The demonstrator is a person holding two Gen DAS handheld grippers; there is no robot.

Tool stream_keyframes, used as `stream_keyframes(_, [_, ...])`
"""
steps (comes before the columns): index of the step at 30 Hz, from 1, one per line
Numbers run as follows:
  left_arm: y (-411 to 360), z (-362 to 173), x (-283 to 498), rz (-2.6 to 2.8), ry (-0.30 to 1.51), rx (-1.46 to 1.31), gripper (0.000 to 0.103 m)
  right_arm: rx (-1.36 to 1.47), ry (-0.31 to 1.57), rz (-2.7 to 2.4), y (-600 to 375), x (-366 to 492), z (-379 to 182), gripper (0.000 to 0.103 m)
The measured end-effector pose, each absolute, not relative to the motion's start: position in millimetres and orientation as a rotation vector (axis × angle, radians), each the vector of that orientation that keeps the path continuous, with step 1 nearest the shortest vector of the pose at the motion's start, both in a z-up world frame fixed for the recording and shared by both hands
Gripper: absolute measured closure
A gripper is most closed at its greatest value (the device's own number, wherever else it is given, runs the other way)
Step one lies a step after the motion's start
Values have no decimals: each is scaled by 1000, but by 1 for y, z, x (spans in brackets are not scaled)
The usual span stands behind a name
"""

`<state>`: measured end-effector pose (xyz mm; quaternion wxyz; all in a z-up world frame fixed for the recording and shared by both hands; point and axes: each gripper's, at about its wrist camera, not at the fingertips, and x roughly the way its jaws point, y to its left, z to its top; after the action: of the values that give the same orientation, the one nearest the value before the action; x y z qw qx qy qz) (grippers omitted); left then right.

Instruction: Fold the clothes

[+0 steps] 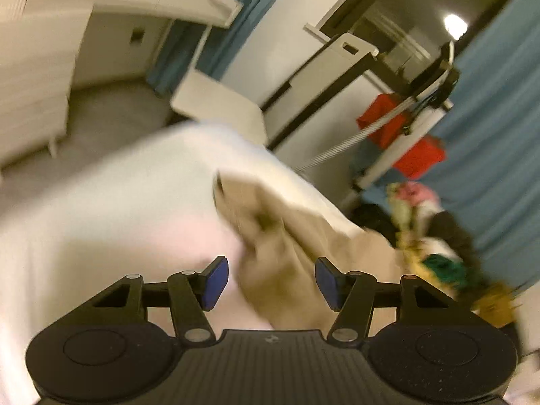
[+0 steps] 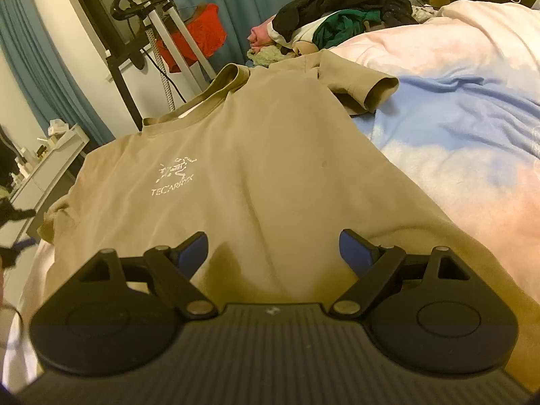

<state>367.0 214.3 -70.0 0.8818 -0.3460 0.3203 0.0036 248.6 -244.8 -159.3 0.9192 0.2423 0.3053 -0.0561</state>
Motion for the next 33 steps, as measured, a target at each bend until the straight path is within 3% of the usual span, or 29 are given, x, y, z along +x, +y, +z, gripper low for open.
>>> stream_keyframes(7, [188,-101,387,45,650,-796,45,477,630,-112,-240,247,-159,17])
stream_keyframes(8, [187,-101,392,65,654,-786,52,474,630,-111,-239,247,-159,17])
stream_keyframes(10, [185,-99,399,96,675,-772,97,470,630,-110,-238,247,-159,17])
stream_keyframes(16, [198,-54,398,137,680,-588,99,474,623,-111,-239,247,-158,17])
stream_keyframes(20, [199,-53,401,188,704,-413,97,467,617,-108,-239,246,-157,17])
stream_keyframes(23, [186,-53,390,187,690,-320,78,446,607,-108,-237,244,-155,17])
stream_keyframes(25, [173,-48,377,163,673,-250,56,430,595,-107,-235,242,-151,17])
stream_keyframes(33, [113,-1,259,6,576,-187,42,413,503,-74,-232,224,-130,17])
